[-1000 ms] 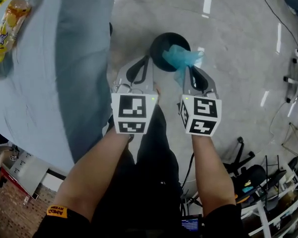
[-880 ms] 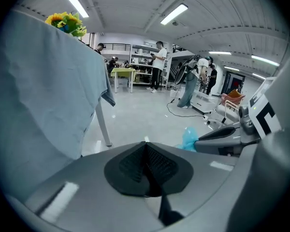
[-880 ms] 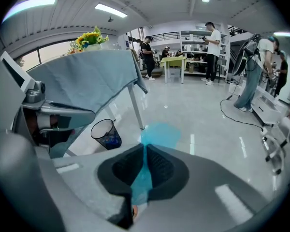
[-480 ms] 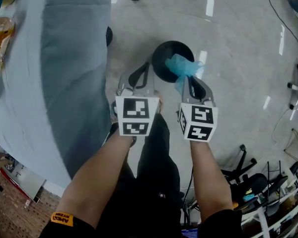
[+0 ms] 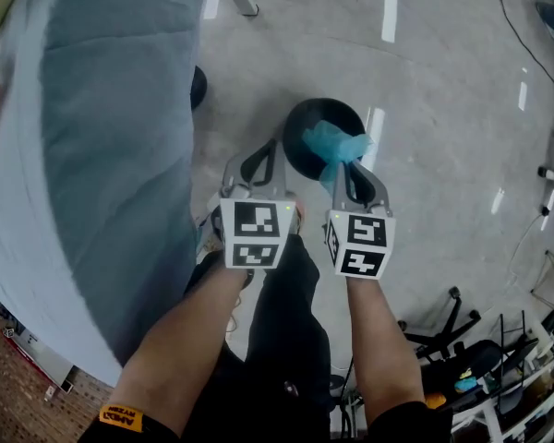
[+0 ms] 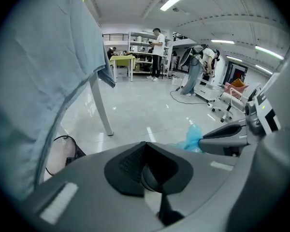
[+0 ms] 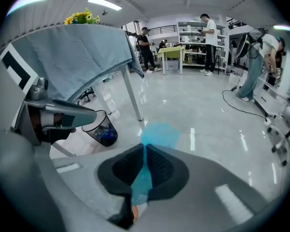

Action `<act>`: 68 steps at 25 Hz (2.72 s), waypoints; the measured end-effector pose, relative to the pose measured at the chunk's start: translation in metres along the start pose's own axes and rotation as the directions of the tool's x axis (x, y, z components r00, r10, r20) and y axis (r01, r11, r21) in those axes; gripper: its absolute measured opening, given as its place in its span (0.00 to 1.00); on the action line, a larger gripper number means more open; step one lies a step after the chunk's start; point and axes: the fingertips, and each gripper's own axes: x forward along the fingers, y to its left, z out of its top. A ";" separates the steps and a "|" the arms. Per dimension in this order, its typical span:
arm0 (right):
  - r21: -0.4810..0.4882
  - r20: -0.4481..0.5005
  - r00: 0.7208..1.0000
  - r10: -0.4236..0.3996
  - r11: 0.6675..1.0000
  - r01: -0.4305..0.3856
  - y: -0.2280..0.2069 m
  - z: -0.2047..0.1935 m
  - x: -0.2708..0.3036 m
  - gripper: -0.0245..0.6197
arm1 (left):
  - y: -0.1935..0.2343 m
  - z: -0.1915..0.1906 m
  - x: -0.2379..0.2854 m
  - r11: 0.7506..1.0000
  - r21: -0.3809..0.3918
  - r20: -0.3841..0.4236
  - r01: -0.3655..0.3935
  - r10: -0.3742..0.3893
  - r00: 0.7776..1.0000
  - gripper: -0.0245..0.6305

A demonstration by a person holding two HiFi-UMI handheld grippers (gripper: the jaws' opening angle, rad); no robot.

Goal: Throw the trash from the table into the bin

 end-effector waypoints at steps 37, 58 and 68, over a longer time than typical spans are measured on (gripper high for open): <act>0.050 -0.185 0.982 0.039 0.998 -0.031 -0.005 -0.103 0.115 0.23 | 0.005 -0.090 0.087 0.999 -0.002 -0.130 0.041 -0.041 0.991 0.05; 0.029 -0.073 0.997 -0.012 0.999 0.014 0.014 -0.002 -0.034 0.20 | -0.027 0.001 -0.045 0.995 -0.077 -0.057 0.063 -0.068 0.996 0.05; 0.026 -0.024 1.000 -0.009 1.000 0.010 0.034 0.032 -0.081 0.19 | -0.018 0.033 -0.090 0.997 -0.062 -0.025 0.037 -0.038 0.999 0.05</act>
